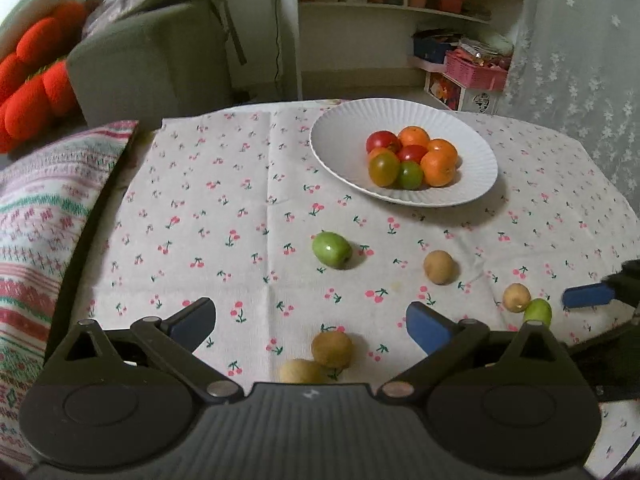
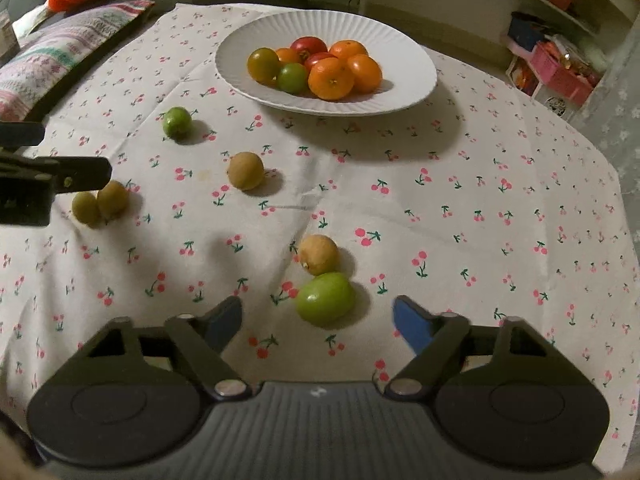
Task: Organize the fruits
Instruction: 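Withdraw both tools from the plate toward the green limes, then grasp a green lime with the right tool while the left tool grasps another, then carry both green limes over the white plate, then open both tools to drop the limes onto the plate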
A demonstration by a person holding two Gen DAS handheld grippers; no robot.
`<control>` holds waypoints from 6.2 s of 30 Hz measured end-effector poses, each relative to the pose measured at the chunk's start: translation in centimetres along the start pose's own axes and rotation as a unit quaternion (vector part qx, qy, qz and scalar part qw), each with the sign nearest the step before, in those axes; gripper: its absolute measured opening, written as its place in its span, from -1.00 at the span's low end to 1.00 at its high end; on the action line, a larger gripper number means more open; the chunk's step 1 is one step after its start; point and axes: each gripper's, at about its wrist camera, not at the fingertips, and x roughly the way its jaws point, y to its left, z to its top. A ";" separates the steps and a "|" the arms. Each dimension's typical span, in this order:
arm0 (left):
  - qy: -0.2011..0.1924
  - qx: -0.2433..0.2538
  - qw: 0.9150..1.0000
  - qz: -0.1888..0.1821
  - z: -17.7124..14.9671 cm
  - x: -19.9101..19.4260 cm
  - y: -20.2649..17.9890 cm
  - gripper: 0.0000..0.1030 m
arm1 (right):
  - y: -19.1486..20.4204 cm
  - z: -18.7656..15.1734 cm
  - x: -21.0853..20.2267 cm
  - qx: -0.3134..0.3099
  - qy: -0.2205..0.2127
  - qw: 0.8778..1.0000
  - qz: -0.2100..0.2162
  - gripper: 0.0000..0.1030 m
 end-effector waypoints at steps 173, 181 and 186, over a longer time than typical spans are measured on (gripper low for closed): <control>-0.020 -0.174 0.963 -0.205 12.0 12.2 4.5 -0.63 | -8.3 12.0 3.0 0.097 -0.153 0.982 0.044 -0.39; -0.033 -0.139 0.972 -0.184 11.3 9.2 4.3 -0.49 | -6.5 11.6 0.8 0.074 -0.146 0.986 0.030 -0.34; -0.039 -0.119 0.979 -0.159 10.6 7.6 4.2 -0.46 | -5.2 10.7 -1.4 0.071 -0.143 0.987 0.024 -0.19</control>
